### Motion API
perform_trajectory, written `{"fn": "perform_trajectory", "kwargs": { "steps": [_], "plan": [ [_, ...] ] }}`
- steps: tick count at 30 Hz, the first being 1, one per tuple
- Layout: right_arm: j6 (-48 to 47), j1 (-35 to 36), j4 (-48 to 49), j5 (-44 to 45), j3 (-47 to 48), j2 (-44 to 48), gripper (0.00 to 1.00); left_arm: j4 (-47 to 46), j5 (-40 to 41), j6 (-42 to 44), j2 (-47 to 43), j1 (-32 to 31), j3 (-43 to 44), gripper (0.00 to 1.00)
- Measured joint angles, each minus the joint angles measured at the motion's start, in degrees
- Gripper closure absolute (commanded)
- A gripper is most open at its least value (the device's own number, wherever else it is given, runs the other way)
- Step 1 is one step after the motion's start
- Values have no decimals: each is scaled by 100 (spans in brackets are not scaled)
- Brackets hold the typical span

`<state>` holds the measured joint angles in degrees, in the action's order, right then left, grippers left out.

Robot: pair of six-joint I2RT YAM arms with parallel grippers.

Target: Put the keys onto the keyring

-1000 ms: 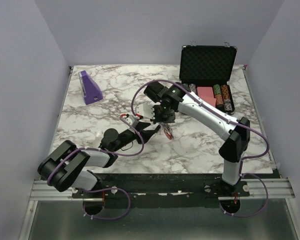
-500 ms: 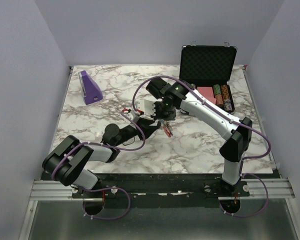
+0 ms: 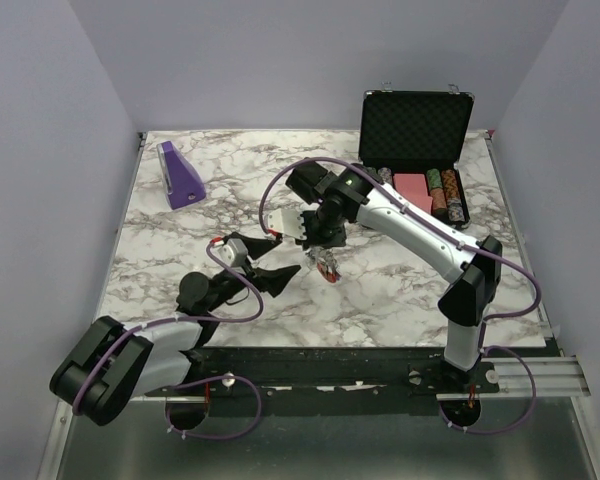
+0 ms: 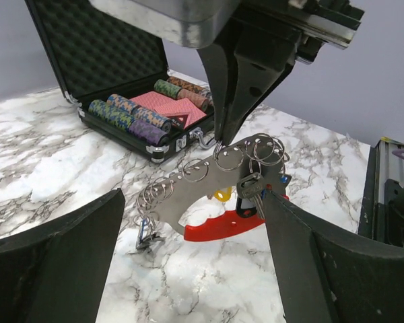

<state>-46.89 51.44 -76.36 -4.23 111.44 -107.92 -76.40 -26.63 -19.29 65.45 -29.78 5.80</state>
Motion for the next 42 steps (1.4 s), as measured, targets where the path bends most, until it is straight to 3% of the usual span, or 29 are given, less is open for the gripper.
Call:
{"fn": "perform_trajectory", "kwargs": {
  "steps": [10, 19, 29, 42],
  "plan": [
    [-726, 11, -7, -291, 2, 254, 99, 9, -420, -289, 476, 120, 658, 34],
    [-1211, 15, -24, -798, 96, 492, 99, 15, -977, -588, 920, 133, 999, 38],
    [-1316, 17, -24, -1058, 232, 481, 98, 17, -1449, -789, 962, 133, 1222, 50],
    [-1318, 22, -24, -1106, 232, 468, 98, 17, -1644, -933, 1071, 131, 1410, 61]
  ]
}}
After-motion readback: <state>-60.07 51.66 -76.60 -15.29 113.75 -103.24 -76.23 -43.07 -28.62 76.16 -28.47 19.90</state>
